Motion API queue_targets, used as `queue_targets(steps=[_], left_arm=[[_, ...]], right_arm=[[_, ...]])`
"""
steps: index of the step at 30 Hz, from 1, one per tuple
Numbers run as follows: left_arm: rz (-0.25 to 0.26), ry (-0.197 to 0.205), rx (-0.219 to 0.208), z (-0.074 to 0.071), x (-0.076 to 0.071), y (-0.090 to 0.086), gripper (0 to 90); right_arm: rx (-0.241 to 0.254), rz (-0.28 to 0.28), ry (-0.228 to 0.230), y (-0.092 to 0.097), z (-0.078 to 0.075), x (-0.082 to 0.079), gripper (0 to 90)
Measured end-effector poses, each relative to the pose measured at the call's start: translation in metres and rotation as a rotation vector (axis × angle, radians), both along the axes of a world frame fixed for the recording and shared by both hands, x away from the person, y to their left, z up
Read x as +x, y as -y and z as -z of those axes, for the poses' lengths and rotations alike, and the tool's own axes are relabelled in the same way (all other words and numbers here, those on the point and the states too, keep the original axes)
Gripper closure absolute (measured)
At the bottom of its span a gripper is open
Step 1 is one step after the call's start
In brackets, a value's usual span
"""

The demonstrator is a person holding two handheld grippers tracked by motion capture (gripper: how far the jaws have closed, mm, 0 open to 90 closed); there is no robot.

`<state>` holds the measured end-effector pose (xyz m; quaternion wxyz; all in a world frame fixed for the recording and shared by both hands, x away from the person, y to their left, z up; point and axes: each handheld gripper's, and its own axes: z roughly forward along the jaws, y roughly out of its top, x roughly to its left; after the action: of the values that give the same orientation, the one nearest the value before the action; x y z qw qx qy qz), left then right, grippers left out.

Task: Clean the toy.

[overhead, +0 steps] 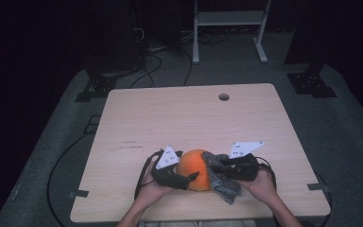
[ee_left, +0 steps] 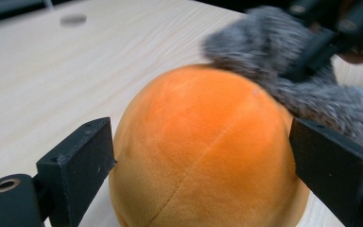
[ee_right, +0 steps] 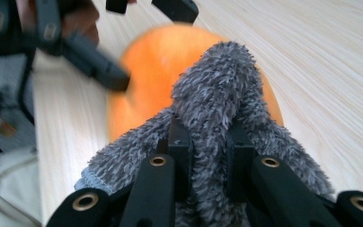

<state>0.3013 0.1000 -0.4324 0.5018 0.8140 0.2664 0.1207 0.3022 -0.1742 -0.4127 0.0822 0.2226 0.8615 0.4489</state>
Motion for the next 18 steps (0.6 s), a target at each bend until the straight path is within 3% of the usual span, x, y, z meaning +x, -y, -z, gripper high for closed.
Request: queue_targets(steps=[1, 2, 4, 6, 8, 9, 11, 13, 15, 16, 17, 18], left_arm=[[0.008, -0.039, -0.019, 0.002, 0.002, -0.001, 8.9], [0.007, -0.039, -0.019, 0.003, 0.001, -0.001, 12.4], [0.016, 0.059, 0.045, 0.002, -0.008, 0.007, 24.2], [0.036, 0.129, 0.089, -0.002, -0.016, 0.016, 27.6], [0.069, 0.181, 0.115, -0.006, -0.024, 0.025, 27.7], [0.084, 0.185, 0.12, -0.007, -0.026, 0.027, 26.8], [0.097, 0.155, 0.113, -0.006, -0.025, 0.025, 21.1], [0.111, 0.108, 0.068, -0.006, -0.019, 0.016, 14.5], [0.084, 0.031, 0.007, -0.006, -0.01, 0.007, 9.6], [0.061, -0.029, -0.022, -0.004, -0.003, 0.002, 8.3], [0.053, -0.063, -0.031, -0.002, 0.0, 0.0, 6.9], [0.046, -0.124, -0.051, 0.001, 0.005, -0.001, 6.9]], right_arm=[[-0.014, 0.0, 0.009, 0.0, 0.001, -0.001, 76.5], [-0.011, 0.0, 0.005, 0.0, 0.0, -0.002, 76.5], [0.006, 0.0, 0.018, -0.001, -0.006, -0.005, 76.4], [0.075, -0.024, 0.05, -0.003, -0.018, -0.008, 76.4], [0.106, -0.038, 0.065, -0.008, -0.029, -0.009, 76.3], [0.094, -0.041, 0.068, -0.01, -0.029, -0.008, 76.3], [0.065, -0.037, 0.052, -0.012, -0.022, -0.006, 76.5], [0.051, -0.046, 0.017, -0.01, -0.013, -0.006, 76.7], [0.031, -0.044, 0.021, -0.007, -0.011, -0.007, 76.7], [0.029, -0.044, 0.022, -0.005, -0.011, -0.007, 76.8], [0.036, -0.037, 0.01, -0.001, -0.011, -0.006, 76.8], [0.037, -0.034, 0.012, 0.0, -0.011, -0.006, 76.7]])
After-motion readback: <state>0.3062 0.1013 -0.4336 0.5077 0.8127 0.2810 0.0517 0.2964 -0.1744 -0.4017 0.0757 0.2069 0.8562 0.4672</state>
